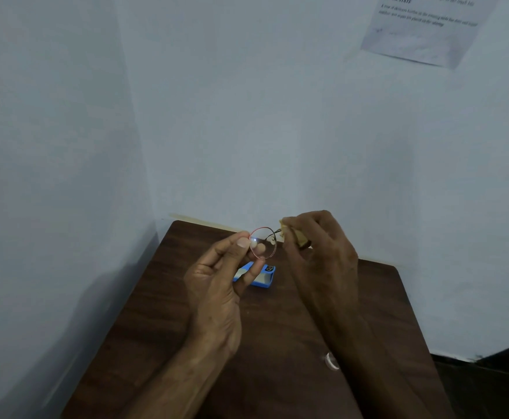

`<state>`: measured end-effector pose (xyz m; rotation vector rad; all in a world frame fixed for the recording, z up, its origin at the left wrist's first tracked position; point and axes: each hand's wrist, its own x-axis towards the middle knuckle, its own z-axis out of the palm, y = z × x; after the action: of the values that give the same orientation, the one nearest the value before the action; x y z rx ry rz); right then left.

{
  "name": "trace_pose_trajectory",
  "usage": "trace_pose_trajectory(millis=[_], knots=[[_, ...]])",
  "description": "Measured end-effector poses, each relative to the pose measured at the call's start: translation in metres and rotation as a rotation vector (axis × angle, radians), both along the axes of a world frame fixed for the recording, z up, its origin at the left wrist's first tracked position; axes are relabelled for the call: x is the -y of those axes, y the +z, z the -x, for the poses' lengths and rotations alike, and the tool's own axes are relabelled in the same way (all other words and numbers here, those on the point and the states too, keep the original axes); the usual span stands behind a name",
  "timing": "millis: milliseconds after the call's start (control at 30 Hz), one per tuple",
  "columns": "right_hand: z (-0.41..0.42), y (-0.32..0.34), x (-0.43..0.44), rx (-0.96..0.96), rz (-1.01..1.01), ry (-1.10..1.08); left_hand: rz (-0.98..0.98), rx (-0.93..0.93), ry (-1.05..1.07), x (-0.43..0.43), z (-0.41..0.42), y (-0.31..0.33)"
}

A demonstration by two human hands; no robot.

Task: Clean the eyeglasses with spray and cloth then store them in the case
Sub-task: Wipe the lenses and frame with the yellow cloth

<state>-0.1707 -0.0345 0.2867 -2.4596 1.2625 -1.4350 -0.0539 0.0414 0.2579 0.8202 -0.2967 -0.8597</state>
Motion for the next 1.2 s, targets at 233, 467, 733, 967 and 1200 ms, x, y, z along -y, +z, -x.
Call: trace_pose_trajectory(millis=[233,467,733,967,1200], knots=[[-0.001,-0.006,-0.001,0.028,-0.026,-0.055,-0.016,-0.014,-0.006,-0.007,-0.005,0.002],[0.003,-0.010,0.002,0.062,-0.051,-0.118,-0.003,-0.038,-0.039,-0.015,-0.009,0.001],[-0.015,-0.011,-0.022,0.061,-0.019,-0.076,-0.023,-0.050,-0.057,-0.020,-0.011,-0.002],[-0.027,-0.006,-0.050,0.054,-0.021,0.027,-0.035,-0.050,-0.057,-0.022,-0.013,-0.002],[-0.039,-0.015,-0.075,0.020,-0.058,0.091,-0.066,-0.055,-0.061,-0.026,-0.017,-0.005]])
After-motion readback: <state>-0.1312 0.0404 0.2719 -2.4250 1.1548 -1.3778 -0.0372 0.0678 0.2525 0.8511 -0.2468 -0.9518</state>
